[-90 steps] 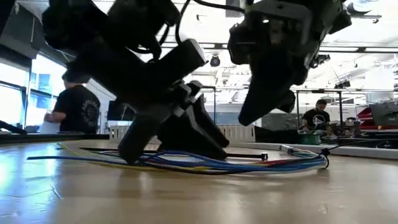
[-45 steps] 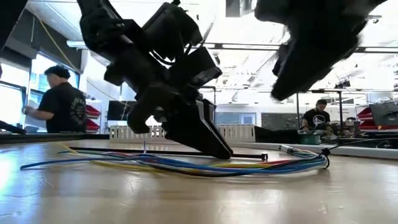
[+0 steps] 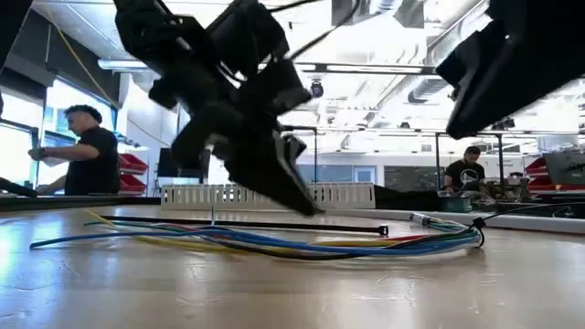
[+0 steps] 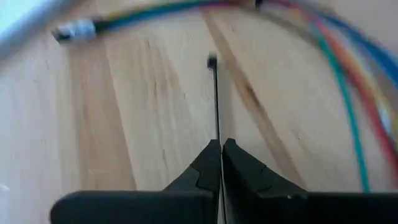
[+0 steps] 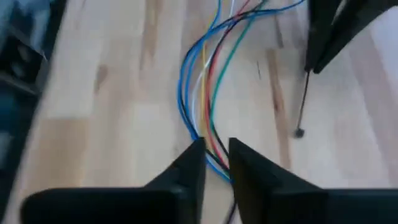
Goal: Ziptie cables
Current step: Wrap the wire cables with the black zip tie
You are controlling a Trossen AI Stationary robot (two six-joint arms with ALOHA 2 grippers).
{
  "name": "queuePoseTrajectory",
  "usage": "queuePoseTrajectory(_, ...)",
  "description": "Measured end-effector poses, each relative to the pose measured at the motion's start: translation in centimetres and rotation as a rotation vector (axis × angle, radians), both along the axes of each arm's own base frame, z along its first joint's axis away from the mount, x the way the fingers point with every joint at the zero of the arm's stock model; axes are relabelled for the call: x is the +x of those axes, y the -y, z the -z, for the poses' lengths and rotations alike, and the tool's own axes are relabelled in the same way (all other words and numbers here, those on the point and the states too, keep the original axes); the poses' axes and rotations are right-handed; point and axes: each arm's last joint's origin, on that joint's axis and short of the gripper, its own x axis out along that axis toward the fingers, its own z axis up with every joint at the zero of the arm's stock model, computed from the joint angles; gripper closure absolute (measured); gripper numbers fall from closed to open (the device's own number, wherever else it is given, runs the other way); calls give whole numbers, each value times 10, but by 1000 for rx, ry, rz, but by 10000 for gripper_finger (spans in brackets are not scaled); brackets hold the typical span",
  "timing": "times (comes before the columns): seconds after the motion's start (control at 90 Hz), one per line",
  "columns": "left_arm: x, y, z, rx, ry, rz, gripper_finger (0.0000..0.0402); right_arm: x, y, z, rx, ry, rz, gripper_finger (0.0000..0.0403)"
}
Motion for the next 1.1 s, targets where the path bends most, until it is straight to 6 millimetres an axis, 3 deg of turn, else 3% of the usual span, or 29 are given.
queuePoseTrajectory(0.167,-2,0,-5,-24,-13,-23,401,11,17,11,-222,-57,-231,259)
queuePoseTrajectory(0.3,-1,7,-8,-73,-1,-57,401,22,40,10,-395,-130,-354,239)
queuePoseTrajectory(0.444,-5,30,-15,-105,24,-13,401,34,60,5,-384,-172,-524,242)
queuePoseTrajectory(0.589,-15,56,-36,-88,82,-43,401,41,74,5,-354,-173,-613,247)
queuePoseTrajectory(0.722,-28,79,-53,-1,151,-114,401,48,83,12,-347,-179,-583,247)
queuePoseTrajectory(0.833,-36,93,-58,67,186,-158,401,55,89,25,-296,-202,-461,247)
queuePoseTrajectory(1.1,-43,102,-54,105,171,-185,401,55,88,33,-72,-260,-154,247)
